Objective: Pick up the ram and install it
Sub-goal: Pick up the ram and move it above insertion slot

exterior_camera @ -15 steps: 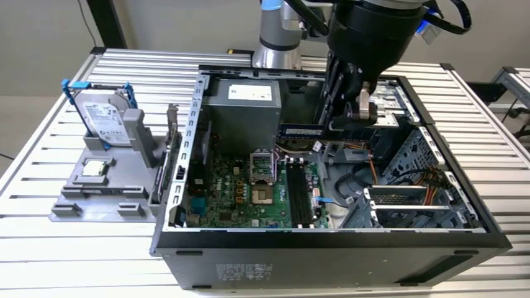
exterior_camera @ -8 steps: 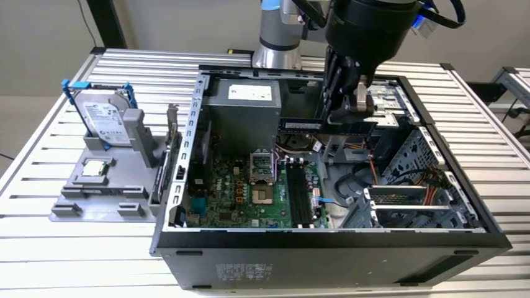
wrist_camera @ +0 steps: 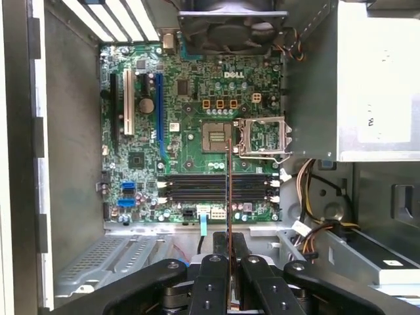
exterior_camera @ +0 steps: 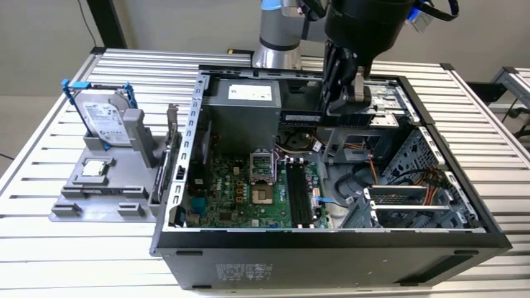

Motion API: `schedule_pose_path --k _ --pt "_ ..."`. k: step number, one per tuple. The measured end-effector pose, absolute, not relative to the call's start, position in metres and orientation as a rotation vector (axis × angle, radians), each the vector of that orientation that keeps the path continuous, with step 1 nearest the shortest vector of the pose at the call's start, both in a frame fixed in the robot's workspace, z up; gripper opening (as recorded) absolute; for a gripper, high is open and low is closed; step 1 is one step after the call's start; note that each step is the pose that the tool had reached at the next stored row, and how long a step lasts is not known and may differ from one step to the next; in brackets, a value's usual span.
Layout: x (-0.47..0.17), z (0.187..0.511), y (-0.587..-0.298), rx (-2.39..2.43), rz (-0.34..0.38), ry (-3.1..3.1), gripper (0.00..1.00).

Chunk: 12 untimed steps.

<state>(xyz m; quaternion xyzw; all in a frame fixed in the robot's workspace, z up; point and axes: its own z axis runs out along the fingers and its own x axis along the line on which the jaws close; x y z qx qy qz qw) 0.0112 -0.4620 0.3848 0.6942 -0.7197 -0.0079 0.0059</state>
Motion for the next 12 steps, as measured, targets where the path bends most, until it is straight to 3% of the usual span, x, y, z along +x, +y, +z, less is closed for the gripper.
schedule_pose_path --k 12 --pt "0.0122 0.3847 -0.4571 2.172 -0.026 -2.254 0.00"
